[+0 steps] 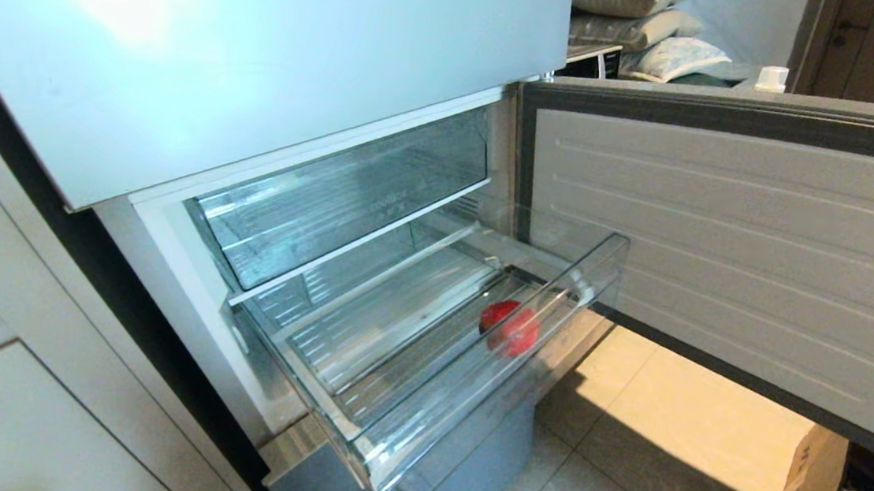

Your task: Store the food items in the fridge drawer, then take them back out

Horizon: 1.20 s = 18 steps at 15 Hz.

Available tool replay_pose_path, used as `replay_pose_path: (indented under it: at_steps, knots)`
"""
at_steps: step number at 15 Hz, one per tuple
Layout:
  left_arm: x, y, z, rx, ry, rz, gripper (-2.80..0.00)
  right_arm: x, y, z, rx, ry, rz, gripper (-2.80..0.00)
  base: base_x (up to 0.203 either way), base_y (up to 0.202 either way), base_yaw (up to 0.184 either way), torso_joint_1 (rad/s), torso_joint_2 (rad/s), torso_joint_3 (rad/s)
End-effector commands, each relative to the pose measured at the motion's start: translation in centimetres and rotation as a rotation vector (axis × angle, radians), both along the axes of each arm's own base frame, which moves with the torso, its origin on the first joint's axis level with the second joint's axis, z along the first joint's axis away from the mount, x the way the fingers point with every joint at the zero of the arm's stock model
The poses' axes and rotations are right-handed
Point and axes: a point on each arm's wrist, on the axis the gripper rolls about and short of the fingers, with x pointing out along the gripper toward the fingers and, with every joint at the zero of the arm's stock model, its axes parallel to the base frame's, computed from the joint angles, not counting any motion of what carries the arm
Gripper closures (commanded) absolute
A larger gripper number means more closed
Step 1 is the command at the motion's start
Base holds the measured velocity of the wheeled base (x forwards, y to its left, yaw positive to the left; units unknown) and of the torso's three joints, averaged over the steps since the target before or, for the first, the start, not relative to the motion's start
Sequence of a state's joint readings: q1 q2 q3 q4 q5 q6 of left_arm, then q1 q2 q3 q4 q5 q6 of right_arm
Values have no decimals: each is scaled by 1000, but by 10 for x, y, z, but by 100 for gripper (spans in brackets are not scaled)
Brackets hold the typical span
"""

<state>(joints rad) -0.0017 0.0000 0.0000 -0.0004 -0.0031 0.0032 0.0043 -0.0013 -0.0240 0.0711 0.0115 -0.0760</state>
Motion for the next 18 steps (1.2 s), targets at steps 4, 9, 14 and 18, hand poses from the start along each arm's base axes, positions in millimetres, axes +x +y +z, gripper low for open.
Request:
replay_pose_path:
  at_steps: [4,9,14,18]
  knots:
    - [0,0,0,0,2,0,0,0,0,-1,-1,4,0,0,0,0,0,264,-533,-264]
    - [0,0,0,0,0,0,0,0,0,-1,-1,3,0,0,0,0,0,195,-374,-193]
    - [0,0,0,0,2,0,0,0,0,-1,2,3,-1,0,0,0,0,142,-278,-138]
    - [0,0,0,0,0,0,0,0,0,-1,2,3,-2,0,0,0,0,4,-8,-5]
